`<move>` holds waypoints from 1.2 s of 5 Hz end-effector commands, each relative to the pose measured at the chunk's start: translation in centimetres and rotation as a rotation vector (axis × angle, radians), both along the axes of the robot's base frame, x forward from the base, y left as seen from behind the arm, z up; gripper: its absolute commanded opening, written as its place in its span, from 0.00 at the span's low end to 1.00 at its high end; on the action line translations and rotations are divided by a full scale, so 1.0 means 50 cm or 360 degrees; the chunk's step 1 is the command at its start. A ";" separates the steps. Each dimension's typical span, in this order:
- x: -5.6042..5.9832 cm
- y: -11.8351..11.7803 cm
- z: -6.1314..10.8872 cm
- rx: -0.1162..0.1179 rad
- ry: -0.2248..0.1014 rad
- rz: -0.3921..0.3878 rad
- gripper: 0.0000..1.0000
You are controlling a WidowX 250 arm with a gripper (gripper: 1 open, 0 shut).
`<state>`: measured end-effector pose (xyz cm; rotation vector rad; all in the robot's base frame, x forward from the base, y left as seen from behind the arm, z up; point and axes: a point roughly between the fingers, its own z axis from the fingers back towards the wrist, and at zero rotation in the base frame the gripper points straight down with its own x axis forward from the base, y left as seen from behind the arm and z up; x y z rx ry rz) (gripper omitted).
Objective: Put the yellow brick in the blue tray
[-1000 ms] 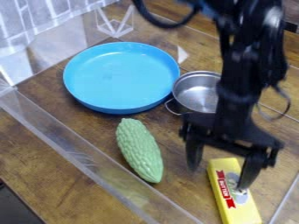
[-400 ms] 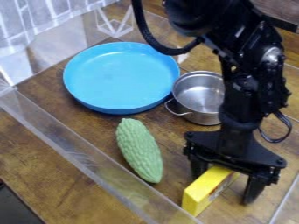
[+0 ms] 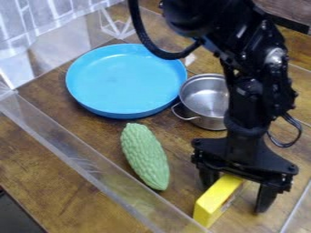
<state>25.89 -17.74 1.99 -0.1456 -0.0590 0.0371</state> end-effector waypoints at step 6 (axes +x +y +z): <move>0.008 0.021 0.085 0.0066 -0.0048 -0.0115 0.00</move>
